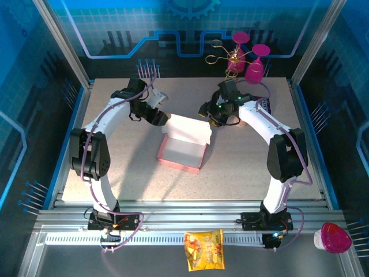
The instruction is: Fold the paper box
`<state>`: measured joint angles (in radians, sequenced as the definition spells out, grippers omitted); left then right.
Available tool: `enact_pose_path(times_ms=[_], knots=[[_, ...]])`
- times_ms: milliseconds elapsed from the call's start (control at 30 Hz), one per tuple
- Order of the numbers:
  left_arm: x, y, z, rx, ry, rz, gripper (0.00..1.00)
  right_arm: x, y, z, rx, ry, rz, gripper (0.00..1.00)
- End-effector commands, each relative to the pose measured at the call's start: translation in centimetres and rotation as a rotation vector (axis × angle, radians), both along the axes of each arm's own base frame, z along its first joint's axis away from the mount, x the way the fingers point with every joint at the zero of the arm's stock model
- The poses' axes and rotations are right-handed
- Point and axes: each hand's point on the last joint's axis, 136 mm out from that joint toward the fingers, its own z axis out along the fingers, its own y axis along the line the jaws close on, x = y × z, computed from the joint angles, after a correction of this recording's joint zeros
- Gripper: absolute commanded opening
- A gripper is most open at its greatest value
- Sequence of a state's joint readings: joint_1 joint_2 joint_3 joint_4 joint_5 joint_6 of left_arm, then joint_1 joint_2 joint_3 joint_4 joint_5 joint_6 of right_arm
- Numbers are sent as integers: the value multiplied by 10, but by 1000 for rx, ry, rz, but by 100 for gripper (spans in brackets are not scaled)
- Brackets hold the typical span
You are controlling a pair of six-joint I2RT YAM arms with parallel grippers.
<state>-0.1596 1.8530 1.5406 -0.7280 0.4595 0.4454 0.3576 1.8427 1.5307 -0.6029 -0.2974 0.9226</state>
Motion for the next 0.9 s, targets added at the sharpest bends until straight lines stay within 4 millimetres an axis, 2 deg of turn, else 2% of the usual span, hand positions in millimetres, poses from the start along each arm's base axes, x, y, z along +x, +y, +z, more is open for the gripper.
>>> enact_pose_path(times_ms=[0,233,400,800,867], knots=[[5,0,9,-7,-27,-5,48,2,-1,-1,11,17,10,56],[-5,-3,1,-31,16,8,37,2,-1,0,19,14,6,56],[-9,-11,-6,-30,46,9,25,1,1,-2,28,19,3,55],[-21,-31,-11,-20,69,32,1,-1,3,1,40,14,0,55],[-19,-31,-11,-1,52,63,0,-3,3,1,39,17,-1,54]])
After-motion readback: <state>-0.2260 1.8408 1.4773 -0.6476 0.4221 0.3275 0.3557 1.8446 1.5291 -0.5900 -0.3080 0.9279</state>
